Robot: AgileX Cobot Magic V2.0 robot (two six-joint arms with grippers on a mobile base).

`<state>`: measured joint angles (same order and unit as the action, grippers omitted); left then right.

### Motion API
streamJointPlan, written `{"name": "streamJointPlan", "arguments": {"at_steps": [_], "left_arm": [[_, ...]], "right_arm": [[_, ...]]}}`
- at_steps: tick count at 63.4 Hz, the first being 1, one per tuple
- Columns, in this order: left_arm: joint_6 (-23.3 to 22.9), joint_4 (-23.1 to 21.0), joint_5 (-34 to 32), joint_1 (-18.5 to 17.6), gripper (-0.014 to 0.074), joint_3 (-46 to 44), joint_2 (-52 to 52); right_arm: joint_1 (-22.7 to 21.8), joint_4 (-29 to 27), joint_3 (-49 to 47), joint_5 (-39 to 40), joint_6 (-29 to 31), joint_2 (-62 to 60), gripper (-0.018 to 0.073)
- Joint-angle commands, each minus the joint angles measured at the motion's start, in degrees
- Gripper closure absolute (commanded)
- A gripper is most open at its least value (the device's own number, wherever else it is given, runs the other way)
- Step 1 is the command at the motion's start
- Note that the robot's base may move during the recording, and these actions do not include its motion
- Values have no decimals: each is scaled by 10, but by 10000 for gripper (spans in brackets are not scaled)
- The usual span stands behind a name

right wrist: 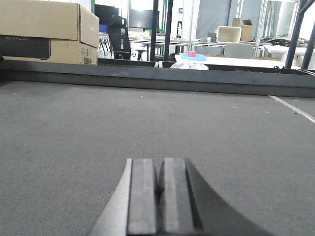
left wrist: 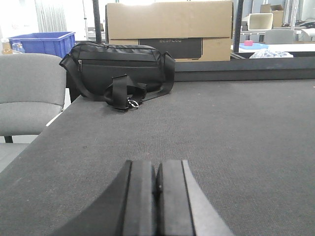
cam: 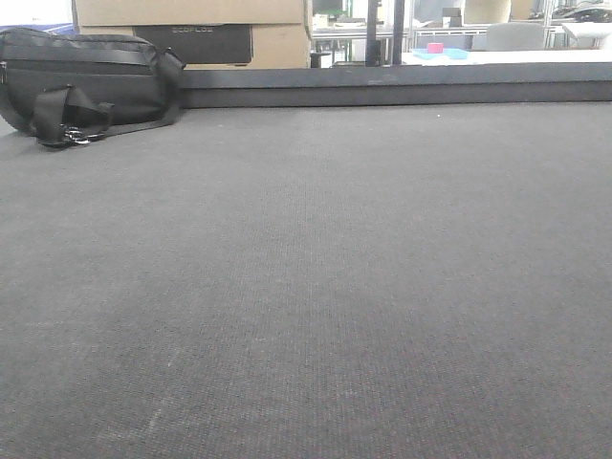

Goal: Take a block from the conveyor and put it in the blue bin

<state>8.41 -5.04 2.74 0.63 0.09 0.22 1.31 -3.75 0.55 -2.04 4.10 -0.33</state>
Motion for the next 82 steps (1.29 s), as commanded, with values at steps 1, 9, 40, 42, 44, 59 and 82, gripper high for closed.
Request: {"name": "streamJointPlan", "arguments": {"at_steps": [1, 9, 40, 42, 44, 59, 82], "left_arm": [[-4, -2, -8, 4, 708, -1, -2], [-4, -2, -8, 4, 708, -1, -2], [-4, 38, -8, 4, 708, -1, -2], [-4, 38, -8, 4, 708, -1, -2], [-4, 38, -8, 4, 708, -1, -2], [1, 60, -23, 4, 708, -1, -2], [1, 57, 93, 4, 708, -121, 2]], "right_arm": [[-2, 4, -6, 12, 4, 3, 721], [-2, 4, -6, 12, 4, 3, 721], [-2, 4, -6, 12, 4, 3, 721], [-2, 4, -6, 12, 4, 3, 721], [-2, 4, -6, 12, 4, 3, 721], [-2, 4, -6, 16, 4, 3, 721], [-2, -87, -101, -88, 4, 6, 721]]}}
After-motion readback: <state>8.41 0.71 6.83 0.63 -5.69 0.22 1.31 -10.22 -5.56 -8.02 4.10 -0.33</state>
